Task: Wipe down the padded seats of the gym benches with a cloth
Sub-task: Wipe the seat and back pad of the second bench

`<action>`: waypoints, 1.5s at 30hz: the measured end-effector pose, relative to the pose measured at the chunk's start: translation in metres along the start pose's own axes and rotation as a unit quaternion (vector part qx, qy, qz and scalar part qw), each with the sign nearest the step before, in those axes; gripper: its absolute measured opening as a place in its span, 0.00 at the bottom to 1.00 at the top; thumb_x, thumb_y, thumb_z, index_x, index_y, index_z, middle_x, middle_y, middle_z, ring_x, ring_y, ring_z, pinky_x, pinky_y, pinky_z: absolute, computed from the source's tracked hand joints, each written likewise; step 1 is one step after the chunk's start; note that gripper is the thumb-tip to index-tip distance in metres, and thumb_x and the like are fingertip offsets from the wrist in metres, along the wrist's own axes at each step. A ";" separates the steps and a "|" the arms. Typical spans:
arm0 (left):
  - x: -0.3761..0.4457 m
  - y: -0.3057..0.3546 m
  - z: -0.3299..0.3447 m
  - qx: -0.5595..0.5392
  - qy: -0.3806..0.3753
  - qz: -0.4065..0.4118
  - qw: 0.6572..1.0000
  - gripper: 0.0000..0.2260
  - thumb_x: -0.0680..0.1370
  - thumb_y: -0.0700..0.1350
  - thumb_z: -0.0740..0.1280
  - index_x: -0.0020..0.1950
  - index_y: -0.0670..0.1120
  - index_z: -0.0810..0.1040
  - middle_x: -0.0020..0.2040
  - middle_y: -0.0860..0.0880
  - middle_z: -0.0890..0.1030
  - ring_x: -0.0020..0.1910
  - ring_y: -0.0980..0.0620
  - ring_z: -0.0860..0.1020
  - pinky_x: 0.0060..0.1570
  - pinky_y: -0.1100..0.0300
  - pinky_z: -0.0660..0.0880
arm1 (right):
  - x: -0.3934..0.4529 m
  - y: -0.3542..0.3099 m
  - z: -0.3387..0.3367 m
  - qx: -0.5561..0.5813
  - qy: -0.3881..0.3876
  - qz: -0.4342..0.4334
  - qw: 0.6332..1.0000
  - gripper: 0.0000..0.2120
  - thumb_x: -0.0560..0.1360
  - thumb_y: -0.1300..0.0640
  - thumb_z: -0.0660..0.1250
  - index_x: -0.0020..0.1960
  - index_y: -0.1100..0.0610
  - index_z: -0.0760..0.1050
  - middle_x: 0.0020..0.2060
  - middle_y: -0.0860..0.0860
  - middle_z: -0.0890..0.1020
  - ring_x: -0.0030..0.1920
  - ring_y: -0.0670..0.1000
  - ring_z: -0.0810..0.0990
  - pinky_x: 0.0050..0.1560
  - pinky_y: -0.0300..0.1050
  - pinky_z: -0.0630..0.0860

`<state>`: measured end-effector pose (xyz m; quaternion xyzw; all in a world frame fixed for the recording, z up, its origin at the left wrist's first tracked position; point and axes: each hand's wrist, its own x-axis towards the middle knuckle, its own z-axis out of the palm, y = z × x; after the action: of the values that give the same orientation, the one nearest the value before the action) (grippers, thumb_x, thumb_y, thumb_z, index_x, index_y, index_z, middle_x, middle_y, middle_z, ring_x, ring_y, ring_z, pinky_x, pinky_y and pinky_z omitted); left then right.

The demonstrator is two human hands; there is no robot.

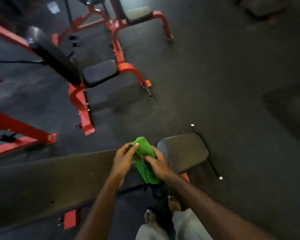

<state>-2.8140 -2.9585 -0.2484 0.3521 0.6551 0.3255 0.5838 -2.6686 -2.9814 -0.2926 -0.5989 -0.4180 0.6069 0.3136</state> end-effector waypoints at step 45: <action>0.336 -0.299 0.223 0.459 0.055 0.237 0.854 0.27 0.82 0.61 0.57 0.77 0.48 0.69 0.75 0.46 0.71 0.77 0.45 0.64 0.79 0.45 0.55 | 0.227 0.325 -0.190 -0.519 0.214 0.012 0.828 0.38 0.80 0.39 0.57 0.85 0.49 0.47 0.84 0.50 0.47 0.84 0.52 0.45 0.81 0.61 0.52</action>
<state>-2.6402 -2.8339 -0.7021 0.7067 0.6574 0.1353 0.2241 -2.4614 -2.9044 -0.6726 -0.7932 -0.5864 0.1613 0.0306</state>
